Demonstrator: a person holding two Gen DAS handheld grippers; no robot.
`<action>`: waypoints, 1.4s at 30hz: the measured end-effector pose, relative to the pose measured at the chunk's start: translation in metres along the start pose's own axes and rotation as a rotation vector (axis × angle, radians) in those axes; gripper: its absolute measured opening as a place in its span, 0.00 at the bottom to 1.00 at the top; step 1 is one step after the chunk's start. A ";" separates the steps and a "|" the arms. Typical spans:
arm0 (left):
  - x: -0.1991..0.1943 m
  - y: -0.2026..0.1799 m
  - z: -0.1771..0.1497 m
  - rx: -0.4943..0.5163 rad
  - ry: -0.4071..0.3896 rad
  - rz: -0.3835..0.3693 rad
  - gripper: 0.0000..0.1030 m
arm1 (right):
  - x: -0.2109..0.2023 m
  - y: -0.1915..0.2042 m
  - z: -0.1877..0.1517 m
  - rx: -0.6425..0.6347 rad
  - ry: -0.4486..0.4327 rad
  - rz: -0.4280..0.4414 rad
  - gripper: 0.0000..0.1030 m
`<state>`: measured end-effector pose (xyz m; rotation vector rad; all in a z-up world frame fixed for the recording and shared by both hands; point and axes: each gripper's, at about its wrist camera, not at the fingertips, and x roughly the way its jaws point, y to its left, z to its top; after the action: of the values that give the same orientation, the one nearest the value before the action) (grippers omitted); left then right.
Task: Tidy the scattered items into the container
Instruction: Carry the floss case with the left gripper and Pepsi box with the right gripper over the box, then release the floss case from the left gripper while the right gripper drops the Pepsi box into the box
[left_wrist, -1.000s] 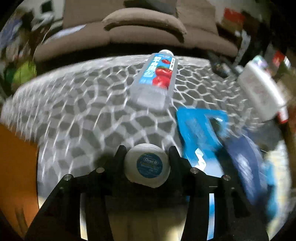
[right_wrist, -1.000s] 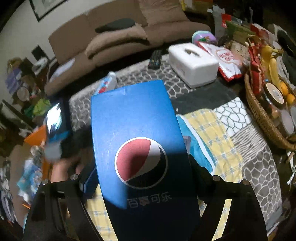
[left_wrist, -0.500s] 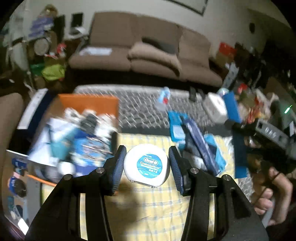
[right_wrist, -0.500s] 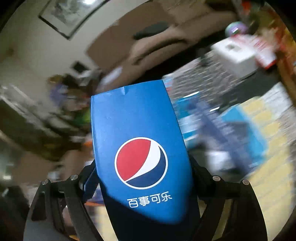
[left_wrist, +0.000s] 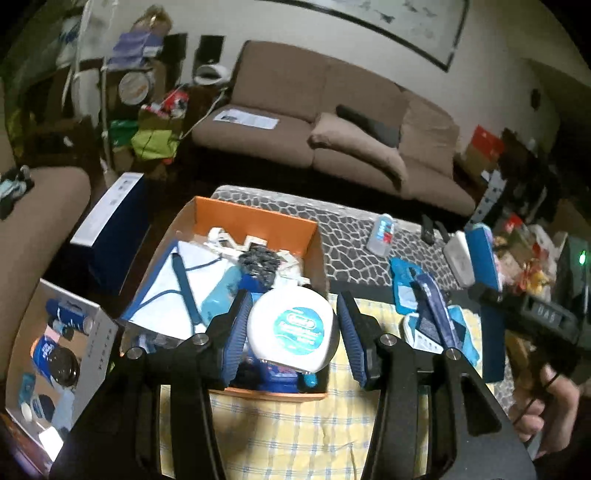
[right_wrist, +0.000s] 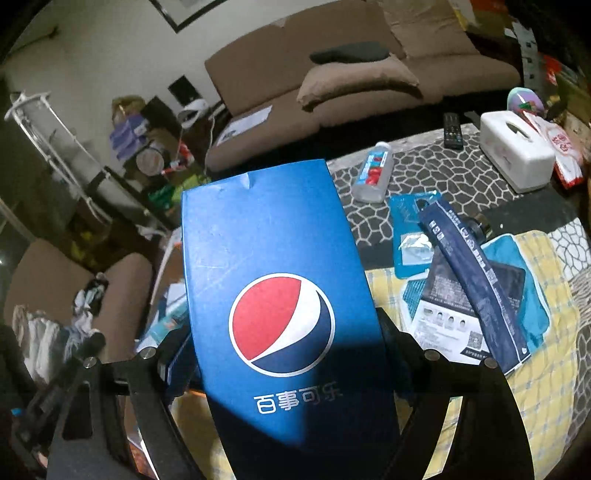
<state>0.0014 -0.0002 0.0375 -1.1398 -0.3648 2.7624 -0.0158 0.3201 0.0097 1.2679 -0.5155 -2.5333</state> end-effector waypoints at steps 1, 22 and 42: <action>0.000 0.007 0.003 -0.022 -0.006 0.004 0.43 | 0.001 0.000 -0.002 0.000 0.004 0.001 0.84; 0.025 0.057 -0.016 -0.023 0.011 0.084 0.43 | 0.088 0.096 -0.034 -0.136 0.123 0.151 0.84; 0.082 0.079 -0.007 0.024 0.010 0.173 0.43 | 0.194 0.130 0.000 -0.101 0.189 0.145 0.85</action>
<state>-0.0544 -0.0579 -0.0442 -1.2337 -0.2422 2.8979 -0.1192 0.1289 -0.0741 1.3633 -0.4163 -2.2630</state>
